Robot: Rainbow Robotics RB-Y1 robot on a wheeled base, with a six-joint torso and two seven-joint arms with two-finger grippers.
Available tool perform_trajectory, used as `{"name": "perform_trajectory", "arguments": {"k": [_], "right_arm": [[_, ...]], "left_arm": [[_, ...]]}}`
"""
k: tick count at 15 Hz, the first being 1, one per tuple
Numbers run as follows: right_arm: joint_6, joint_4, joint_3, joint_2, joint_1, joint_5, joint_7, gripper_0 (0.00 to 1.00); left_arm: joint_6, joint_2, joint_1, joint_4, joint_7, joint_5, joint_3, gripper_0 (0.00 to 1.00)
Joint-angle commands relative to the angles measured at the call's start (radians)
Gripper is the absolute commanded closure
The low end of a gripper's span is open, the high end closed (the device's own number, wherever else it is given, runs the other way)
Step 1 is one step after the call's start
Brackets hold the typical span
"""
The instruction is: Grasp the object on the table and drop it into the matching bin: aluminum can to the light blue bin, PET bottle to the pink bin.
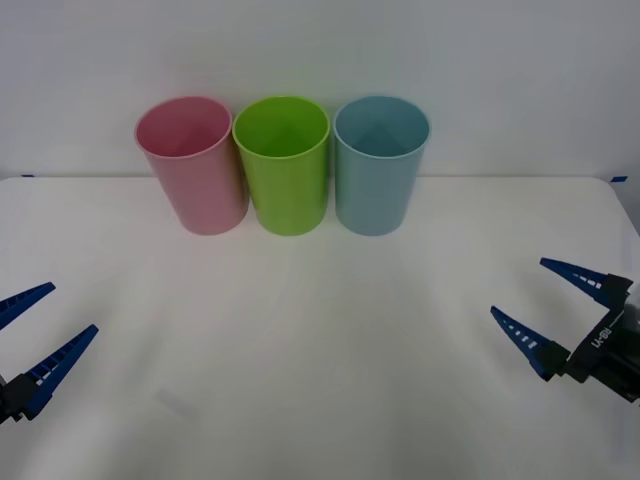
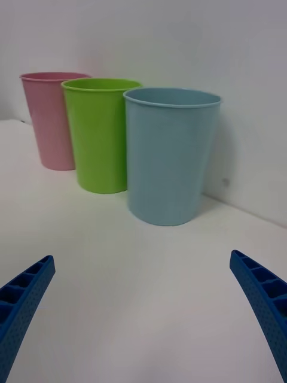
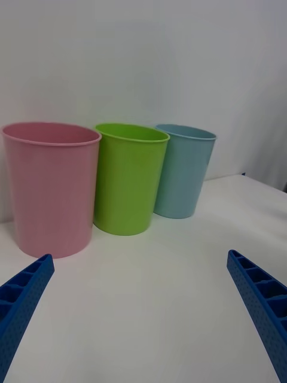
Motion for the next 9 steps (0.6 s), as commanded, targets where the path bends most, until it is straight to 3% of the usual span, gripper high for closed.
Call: {"name": "perform_trajectory", "arguments": {"k": [1,9], "right_arm": [[-0.090,-0.001,-0.045,0.002,0.062,-0.029,0.015,0.00],[-0.170,0.001,-0.125,0.000,0.195,-0.067,0.040,0.00]], "left_arm": [[0.000,0.000,0.000,0.000,0.000,0.000,0.000,0.00],[0.000,0.000,0.000,0.000,0.000,0.000,0.000,0.00]]}}
